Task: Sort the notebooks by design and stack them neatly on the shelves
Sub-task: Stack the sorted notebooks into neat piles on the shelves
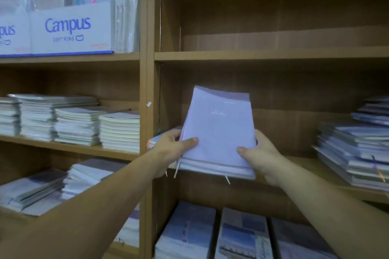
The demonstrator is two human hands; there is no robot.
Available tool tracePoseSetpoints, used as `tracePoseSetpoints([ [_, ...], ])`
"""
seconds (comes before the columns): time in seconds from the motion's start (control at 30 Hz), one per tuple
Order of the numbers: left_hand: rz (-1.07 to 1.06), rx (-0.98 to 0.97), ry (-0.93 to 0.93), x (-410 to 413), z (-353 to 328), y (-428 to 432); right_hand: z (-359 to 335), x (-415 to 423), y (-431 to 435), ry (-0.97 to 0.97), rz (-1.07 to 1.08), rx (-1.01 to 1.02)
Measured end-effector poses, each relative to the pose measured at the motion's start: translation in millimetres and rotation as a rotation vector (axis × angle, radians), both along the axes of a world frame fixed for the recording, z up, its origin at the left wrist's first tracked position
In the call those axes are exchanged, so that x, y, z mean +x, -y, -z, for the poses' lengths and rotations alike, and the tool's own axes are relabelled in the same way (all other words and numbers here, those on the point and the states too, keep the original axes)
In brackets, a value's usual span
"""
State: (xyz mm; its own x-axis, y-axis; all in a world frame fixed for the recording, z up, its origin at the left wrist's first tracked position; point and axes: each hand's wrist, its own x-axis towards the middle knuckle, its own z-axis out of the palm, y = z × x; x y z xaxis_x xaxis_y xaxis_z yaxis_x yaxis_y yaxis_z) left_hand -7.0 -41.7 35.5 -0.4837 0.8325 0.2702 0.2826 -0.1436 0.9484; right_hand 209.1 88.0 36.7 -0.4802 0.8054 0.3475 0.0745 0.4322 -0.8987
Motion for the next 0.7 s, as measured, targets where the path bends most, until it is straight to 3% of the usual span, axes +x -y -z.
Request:
tracePoseSetpoints([
  [0.17,0.046,-0.033,0.04,-13.3,-4.8,-0.7,-1.1,-10.3,-16.3,0.018,-0.012,-0.008],
  [0.37,0.1,0.104,-0.119,24.9,2.2,22.1,-0.2,36.7,3.8,0.01,-0.047,0.104],
  [0.47,0.052,0.161,-0.256,56.3,12.1,24.6,12.5,76.3,22.3,0.024,0.012,0.137],
  [0.7,0.101,0.132,-0.292,142.4,73.8,3.0,56.9,170.1,51.1,0.076,0.21,0.198],
])
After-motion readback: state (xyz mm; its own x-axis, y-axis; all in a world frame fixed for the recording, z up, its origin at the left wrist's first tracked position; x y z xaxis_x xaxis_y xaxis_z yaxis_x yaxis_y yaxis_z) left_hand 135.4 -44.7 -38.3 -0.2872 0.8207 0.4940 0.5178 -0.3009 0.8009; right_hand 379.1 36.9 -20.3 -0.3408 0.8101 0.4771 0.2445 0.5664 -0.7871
